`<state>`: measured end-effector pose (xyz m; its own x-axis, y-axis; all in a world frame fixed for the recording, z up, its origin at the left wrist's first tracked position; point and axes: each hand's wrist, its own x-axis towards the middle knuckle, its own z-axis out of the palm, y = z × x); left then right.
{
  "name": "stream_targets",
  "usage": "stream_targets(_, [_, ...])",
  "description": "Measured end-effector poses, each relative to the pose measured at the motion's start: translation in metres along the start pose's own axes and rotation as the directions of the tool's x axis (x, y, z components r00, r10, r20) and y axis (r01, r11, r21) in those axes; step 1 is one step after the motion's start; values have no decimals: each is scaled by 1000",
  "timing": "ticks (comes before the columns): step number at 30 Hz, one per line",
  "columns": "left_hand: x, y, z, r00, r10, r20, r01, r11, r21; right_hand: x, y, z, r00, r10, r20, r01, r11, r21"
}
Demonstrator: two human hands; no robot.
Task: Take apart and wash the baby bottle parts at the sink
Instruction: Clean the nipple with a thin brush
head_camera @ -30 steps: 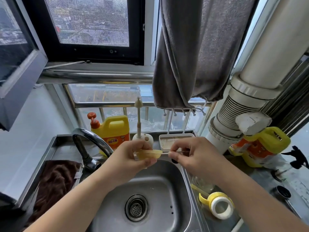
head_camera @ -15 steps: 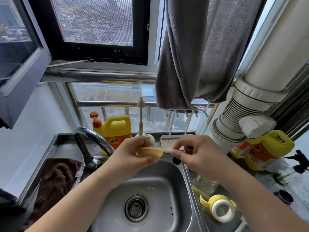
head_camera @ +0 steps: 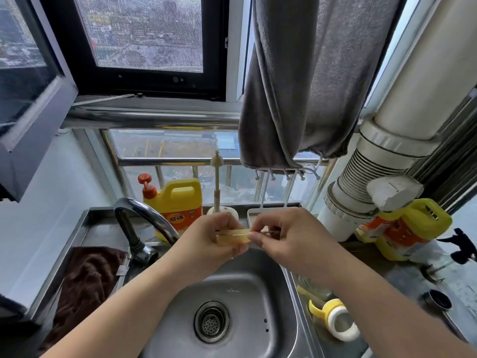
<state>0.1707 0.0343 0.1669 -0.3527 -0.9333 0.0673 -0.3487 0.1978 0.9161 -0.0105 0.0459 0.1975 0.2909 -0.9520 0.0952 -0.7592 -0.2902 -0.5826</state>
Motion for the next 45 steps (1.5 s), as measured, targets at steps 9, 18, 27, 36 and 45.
stream_targets(9, [-3, 0, -8, 997, 47, -64, -42, 996, 76, -8, 16, -17, 995, 93, -26, -93, 996, -9])
stream_targets(18, [1, 4, -6, 997, -26, -79, 26, 1000, -1, -6, 13, -12, 996, 64, -55, -61, 997, 44])
stream_targets(27, [3, -5, -3, 990, -61, -129, 52, 996, -70, -8, 3, -11, 994, 65, -84, -68, 997, -36])
stream_targets(36, [-3, -10, 6, 948, 80, -307, -47, 992, 116, -13, -4, 10, 984, 151, -93, -150, 989, 17])
stream_targets(45, [-2, -12, 3, 951, 114, -288, -86, 990, 108, -9, 2, 14, 985, 174, -12, -170, 974, 149])
